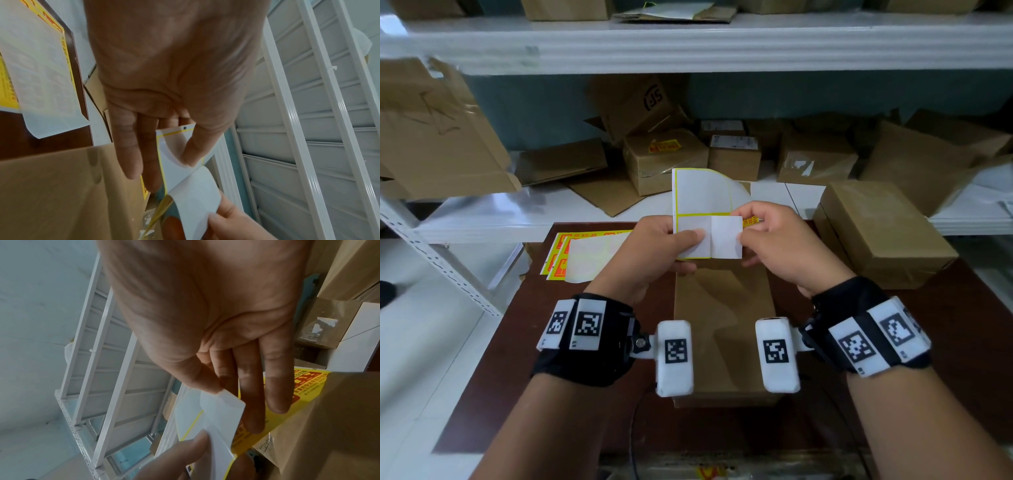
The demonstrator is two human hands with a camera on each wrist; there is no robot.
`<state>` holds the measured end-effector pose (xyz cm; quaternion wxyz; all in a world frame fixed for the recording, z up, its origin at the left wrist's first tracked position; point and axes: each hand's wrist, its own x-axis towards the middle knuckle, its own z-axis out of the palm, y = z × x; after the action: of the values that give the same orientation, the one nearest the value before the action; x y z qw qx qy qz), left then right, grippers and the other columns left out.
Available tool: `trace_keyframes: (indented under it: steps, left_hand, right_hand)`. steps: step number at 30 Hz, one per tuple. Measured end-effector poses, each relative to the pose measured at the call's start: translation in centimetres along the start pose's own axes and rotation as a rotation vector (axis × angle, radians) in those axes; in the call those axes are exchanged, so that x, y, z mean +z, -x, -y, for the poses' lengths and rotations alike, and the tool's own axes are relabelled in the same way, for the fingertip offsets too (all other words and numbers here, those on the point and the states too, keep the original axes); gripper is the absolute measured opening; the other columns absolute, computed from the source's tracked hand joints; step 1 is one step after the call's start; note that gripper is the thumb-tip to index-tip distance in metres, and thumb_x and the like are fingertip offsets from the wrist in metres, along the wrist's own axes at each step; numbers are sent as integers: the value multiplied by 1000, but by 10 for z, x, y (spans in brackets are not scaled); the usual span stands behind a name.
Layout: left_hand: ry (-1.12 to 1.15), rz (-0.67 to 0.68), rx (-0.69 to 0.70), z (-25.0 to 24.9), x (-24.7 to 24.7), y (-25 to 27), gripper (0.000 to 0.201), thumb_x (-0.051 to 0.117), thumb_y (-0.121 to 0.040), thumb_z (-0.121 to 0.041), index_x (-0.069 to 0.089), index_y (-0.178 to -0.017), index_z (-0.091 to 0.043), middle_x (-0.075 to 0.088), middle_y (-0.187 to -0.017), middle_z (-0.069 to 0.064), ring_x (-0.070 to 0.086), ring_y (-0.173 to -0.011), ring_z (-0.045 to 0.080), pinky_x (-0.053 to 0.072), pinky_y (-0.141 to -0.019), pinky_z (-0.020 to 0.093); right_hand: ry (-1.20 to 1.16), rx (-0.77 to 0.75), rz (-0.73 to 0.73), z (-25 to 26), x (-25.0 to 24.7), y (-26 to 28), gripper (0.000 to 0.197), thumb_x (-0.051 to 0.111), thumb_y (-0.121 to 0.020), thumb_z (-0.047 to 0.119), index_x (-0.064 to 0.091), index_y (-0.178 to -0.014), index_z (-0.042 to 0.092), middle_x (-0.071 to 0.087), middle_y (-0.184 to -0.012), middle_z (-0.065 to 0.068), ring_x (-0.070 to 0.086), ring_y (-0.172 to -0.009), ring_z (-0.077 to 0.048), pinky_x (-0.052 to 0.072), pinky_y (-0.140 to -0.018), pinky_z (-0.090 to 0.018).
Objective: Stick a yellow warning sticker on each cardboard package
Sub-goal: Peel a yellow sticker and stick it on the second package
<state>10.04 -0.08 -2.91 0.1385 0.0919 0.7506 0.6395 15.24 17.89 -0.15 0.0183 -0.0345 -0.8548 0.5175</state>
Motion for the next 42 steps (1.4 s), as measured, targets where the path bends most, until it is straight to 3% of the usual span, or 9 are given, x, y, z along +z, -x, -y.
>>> trace_keyframes:
  steps: [4,13,18,21,23,31,33,38,42]
  left_hand:
    - [16,-2,0,1,-2,-1,14,64,-96,-21,75,-101,-13,78,-100,2,73,-89,17,63,-74,35]
    - [29,16,-5,0,2,1,16,71,-91,-24,77,-102,-14,78,-100,5,72,-87,17,62,-79,38]
    - [13,-6,-1,3,1,-2,13,69,-92,-19,76,-103,-13,78,-100,4,72,-86,16,62,-71,32]
    - [-18,-22,9,3,0,-3,9,67,-94,-17,75,-96,-18,78,-93,-2,70,-80,14,59,-61,28]
    - [-27,-25,14,2,0,-3,11,66,-94,-15,75,-101,-14,78,-97,2,69,-79,15,56,-57,27]
    - [-50,-39,16,2,-3,-4,15,65,-94,-18,75,-102,-10,78,-96,4,68,-76,17,52,-55,28]
    - [-43,-40,19,2,-4,-4,15,64,-95,-17,75,-101,-9,78,-93,5,67,-74,16,51,-54,26]
    - [-19,-20,20,1,-3,-3,15,65,-94,-18,77,-100,-12,78,-90,3,66,-72,14,49,-54,25]
    - [28,1,7,0,-2,-3,16,68,-92,-21,78,-101,-13,78,-91,4,68,-75,13,49,-56,24]
  right_hand:
    - [-15,5,-8,-1,-1,0,26,53,-94,5,65,-95,28,75,-97,-8,72,-89,-24,64,-74,-38]
    - [-37,1,1,-3,3,-2,27,53,-92,2,67,-95,25,76,-86,-8,74,-87,-24,63,-80,-45]
    - [-40,-10,24,-3,3,-2,28,52,-93,1,65,-95,25,76,-86,-9,73,-88,-23,63,-78,-40]
    - [-32,-22,32,-2,4,-2,28,51,-93,1,65,-95,25,76,-86,-11,73,-88,-25,63,-79,-43]
    - [-37,-30,31,-2,4,-2,29,51,-92,1,66,-95,26,75,-86,-14,73,-89,-28,63,-80,-45]
    - [-119,-8,41,-4,4,-2,32,50,-95,-1,64,-96,29,72,-83,-12,71,-79,-20,65,-69,-39]
    - [-141,1,37,-5,4,-3,33,49,-94,-2,65,-97,27,74,-91,-18,73,-86,-26,65,-67,-38]
    - [-195,3,49,-7,4,-4,32,48,-94,-3,66,-99,24,78,-90,-5,75,-90,-22,65,-72,-39]
    - [-215,-18,59,-7,5,-4,33,48,-94,-4,66,-98,23,75,-98,-16,73,-95,-25,64,-70,-37]
